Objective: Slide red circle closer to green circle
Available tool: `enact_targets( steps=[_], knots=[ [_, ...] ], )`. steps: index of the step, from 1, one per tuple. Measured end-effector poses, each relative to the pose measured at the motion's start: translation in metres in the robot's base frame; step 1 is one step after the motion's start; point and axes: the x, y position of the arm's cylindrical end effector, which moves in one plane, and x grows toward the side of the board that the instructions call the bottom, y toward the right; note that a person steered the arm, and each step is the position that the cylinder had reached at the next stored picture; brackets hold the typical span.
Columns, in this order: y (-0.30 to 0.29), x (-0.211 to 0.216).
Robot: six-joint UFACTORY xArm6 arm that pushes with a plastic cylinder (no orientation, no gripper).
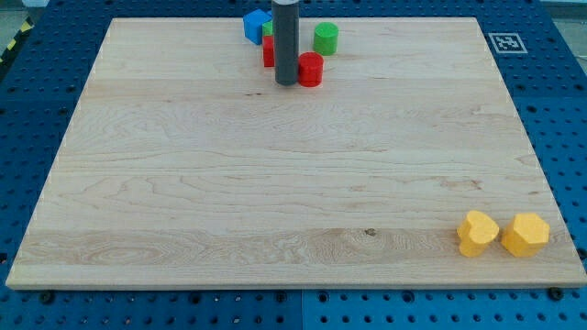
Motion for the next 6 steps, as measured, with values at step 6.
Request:
enact_targets(
  steps=[6],
  knots=[
    [0.036, 0.009]
  ],
)
